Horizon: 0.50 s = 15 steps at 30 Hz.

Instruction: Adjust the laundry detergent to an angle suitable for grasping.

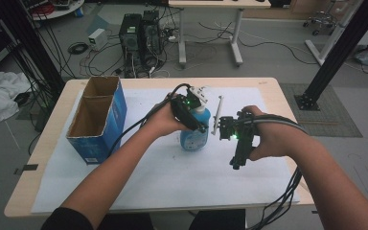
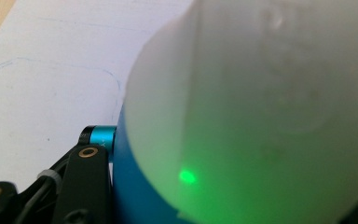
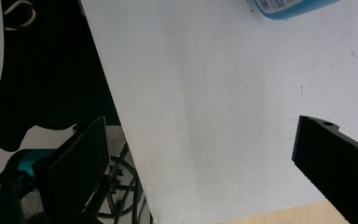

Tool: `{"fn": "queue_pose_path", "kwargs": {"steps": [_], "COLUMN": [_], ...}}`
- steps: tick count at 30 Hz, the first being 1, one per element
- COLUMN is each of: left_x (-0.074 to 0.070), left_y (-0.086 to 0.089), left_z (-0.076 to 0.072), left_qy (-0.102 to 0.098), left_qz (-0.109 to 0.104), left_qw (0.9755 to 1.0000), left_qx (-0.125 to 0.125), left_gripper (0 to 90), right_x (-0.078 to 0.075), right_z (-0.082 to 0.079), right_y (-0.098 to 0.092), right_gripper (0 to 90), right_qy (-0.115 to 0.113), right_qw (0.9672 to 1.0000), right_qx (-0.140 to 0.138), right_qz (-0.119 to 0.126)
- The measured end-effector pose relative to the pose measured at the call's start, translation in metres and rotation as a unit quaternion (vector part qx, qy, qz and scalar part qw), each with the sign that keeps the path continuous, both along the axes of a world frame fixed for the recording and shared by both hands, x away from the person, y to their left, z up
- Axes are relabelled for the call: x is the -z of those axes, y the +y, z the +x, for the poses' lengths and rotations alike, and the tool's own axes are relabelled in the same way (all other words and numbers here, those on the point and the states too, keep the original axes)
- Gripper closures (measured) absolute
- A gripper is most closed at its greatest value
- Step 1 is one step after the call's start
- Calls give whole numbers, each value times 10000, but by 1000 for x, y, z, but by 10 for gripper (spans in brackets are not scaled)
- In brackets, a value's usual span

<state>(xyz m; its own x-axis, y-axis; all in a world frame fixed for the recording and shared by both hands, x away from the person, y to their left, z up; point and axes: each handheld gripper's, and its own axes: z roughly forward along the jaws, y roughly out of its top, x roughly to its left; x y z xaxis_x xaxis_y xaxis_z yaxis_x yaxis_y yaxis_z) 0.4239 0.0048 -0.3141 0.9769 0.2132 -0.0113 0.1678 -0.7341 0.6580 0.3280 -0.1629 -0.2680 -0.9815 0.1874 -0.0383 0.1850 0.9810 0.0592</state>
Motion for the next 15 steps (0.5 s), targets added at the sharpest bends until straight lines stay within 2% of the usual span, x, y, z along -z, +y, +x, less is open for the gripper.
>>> {"fn": "queue_pose_path", "kwargs": {"steps": [9,10,15], "left_x": [-8,-12,-15], "left_y": [6,7,9], "left_z": [-3,-6,-8], "left_qy": [84,100,59], "left_qz": [-39,-88,-108], "left_qw": [9999,9997,9994], "left_qx": [117,228,316], "left_gripper": [440,440,439], "right_x": [-1,-2,-3], "right_z": [-2,-2,-3], "right_y": [1,1,1], "right_gripper": [33,33,34], "right_qy": [-6,-14,-22], "right_qw": [10000,10000,10000], "right_qx": [4,-48,-26], "right_qz": [-22,-1,-5]}}
